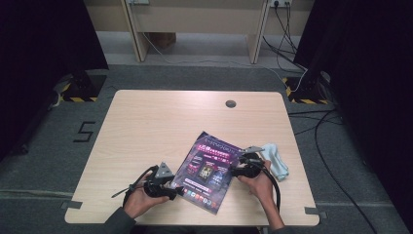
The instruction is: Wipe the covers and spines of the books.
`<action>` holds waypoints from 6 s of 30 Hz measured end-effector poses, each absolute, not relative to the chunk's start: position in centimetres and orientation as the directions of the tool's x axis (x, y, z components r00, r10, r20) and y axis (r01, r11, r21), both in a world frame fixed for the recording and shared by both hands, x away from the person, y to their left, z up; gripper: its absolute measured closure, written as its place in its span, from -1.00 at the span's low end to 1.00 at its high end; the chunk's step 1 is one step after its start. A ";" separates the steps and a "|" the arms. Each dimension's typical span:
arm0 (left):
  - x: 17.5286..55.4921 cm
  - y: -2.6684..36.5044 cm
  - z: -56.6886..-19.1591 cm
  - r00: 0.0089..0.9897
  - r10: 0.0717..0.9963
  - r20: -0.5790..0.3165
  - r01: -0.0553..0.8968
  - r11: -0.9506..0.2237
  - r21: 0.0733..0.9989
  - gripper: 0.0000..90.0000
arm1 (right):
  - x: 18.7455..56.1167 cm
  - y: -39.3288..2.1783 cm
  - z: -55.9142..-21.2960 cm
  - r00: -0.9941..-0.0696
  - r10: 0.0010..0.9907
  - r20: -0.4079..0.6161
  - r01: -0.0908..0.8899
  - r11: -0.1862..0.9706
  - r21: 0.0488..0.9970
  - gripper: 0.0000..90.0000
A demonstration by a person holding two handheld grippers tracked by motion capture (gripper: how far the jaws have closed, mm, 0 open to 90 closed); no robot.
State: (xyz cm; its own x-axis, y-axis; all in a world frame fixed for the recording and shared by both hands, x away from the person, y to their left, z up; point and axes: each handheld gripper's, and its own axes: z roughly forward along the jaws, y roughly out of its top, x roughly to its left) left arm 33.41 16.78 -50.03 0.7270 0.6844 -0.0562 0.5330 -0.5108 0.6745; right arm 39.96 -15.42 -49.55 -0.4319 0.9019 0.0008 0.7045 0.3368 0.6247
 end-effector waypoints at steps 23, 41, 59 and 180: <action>29.5 14.6 -50.4 0.805 0.586 -0.092 0.483 -0.558 0.674 -0.08 | 41.9 -15.6 -49.6 -0.441 0.897 0.030 0.684 0.315 0.658 -0.24; 29.2 14.2 -50.4 0.834 0.542 -0.105 0.456 -0.569 0.684 -0.10 | 40.6 -24.0 -45.9 -0.339 0.940 0.024 0.669 0.224 0.708 -0.16; 29.2 15.3 -50.0 0.820 0.556 -0.140 0.472 -0.516 0.715 -0.36 | 41.0 -27.1 -47.0 -0.253 0.967 -0.028 0.725 0.209 0.656 -0.01; 30.5 12.1 -51.3 0.761 0.632 -0.150 0.520 -0.454 0.724 -0.41 | 43.5 -11.8 -49.6 -0.582 0.810 -0.067 0.561 0.460 0.688 0.50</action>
State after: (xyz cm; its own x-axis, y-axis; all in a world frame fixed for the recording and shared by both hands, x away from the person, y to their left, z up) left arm 30.47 12.11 -51.29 0.7606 0.6315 -0.1505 0.5198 -0.4536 0.7239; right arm 43.47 -11.76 -49.58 -0.5820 0.8104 -0.0675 0.5608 0.4601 0.6884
